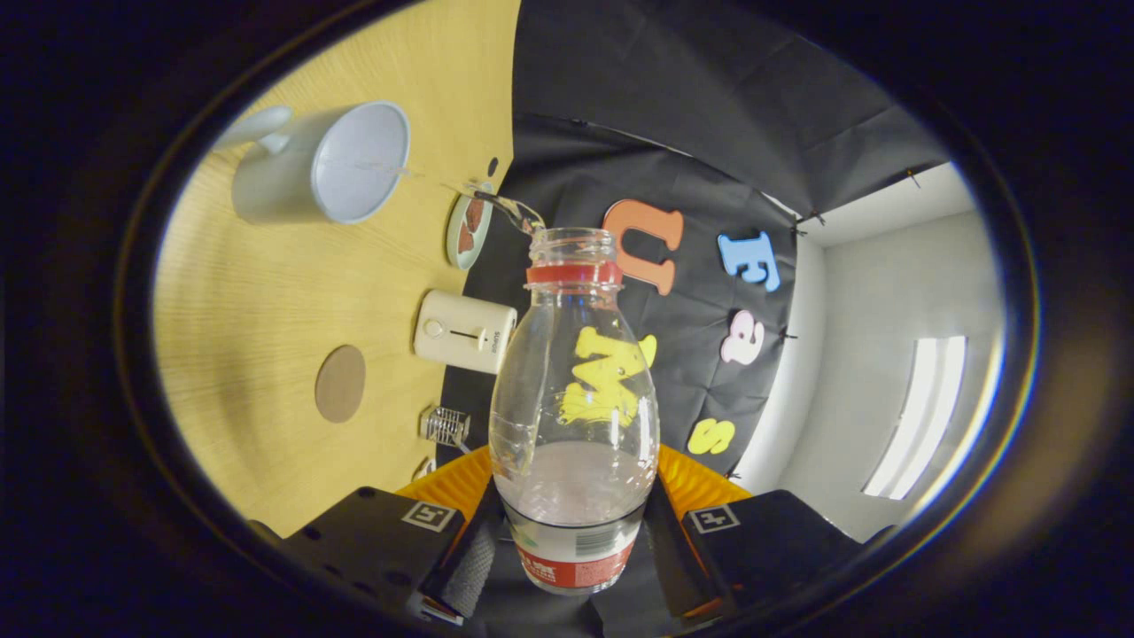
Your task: Take the bottle from table, then pour the juice into the cup, finally place the bottle on the coaster
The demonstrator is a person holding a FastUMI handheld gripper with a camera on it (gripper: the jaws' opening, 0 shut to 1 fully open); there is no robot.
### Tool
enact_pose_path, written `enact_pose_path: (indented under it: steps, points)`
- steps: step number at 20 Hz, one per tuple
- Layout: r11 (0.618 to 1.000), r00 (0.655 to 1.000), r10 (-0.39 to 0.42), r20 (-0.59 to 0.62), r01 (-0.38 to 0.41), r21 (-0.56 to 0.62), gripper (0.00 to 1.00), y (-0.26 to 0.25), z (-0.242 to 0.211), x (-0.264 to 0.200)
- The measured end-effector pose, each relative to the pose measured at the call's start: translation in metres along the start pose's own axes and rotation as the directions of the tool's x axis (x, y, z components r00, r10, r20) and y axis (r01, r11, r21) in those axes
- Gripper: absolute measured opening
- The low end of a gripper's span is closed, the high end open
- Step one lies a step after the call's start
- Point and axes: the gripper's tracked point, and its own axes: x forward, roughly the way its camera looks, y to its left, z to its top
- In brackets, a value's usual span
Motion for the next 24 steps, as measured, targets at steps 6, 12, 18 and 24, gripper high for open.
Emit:
enact_pose_path:
  steps: [6,12,18,24]
  points:
    - [1.000,1.000,0.000,0.008,0.000,-0.026,0.80,-0.0004,0.0009,0.0019]
    - [0.999,1.000,0.001,0.006,-0.001,-0.050,0.80,-0.0033,-0.0010,0.0010]
    - [0.997,1.000,-0.002,0.008,0.003,-0.078,0.80,-0.0063,0.0007,0.0013]
    - [0.993,1.000,-0.004,0.006,0.005,-0.114,0.80,-0.0094,-0.0004,0.0020]
